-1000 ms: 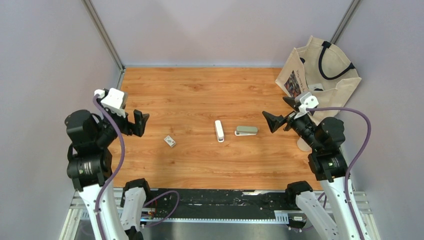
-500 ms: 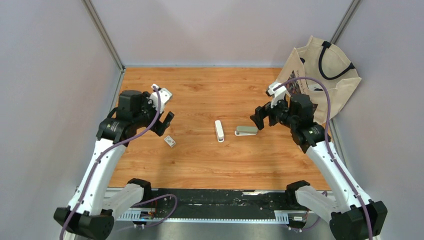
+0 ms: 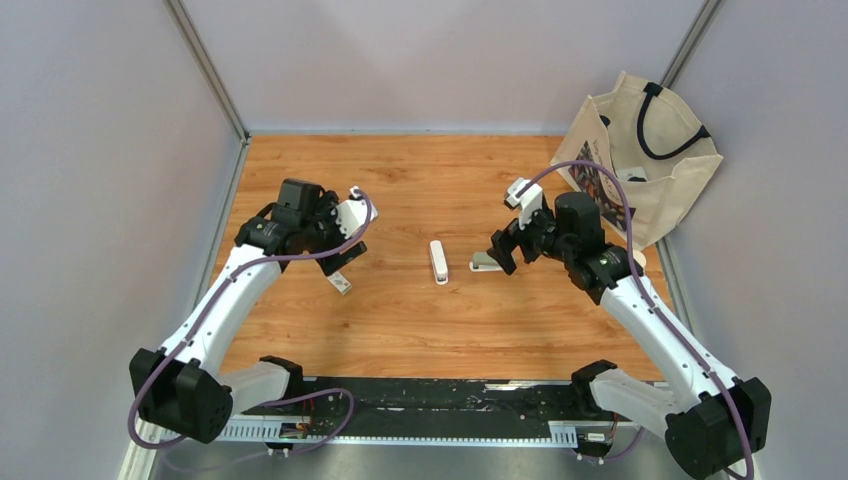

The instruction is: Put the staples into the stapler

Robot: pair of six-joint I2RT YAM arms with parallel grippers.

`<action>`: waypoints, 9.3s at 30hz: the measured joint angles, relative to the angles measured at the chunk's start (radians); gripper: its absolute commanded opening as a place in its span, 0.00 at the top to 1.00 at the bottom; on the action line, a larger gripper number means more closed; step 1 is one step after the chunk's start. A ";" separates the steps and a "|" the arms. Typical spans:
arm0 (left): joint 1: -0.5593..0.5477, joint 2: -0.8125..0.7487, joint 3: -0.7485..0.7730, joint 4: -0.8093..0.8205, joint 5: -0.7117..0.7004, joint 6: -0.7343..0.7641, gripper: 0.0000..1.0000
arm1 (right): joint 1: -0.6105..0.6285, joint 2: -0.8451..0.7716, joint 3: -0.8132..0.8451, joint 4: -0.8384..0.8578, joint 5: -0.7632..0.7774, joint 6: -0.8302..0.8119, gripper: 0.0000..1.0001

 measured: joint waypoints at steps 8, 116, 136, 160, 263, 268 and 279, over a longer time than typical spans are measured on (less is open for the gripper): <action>-0.005 0.053 -0.122 0.077 -0.014 0.243 0.07 | 0.017 0.005 -0.002 -0.002 -0.006 -0.023 0.00; -0.510 0.550 0.044 -0.063 0.013 0.268 0.55 | 0.101 0.047 -0.020 -0.003 0.047 -0.097 0.00; -0.484 0.293 0.014 -0.011 0.018 0.135 0.33 | 0.102 0.030 -0.020 -0.013 0.042 -0.107 0.00; 0.076 0.543 -0.038 -0.039 0.627 -0.256 0.42 | 0.534 0.663 0.273 0.003 0.084 -0.171 0.06; 0.091 0.811 0.032 -0.069 0.803 -0.364 0.47 | 0.619 0.970 0.492 -0.046 0.238 -0.109 0.55; 0.091 0.815 0.034 -0.069 0.808 -0.367 0.47 | 0.618 0.970 0.491 -0.044 0.238 -0.109 0.54; 0.091 0.817 0.034 -0.051 0.810 -0.402 0.48 | 0.619 0.970 0.491 -0.045 0.233 -0.106 0.55</action>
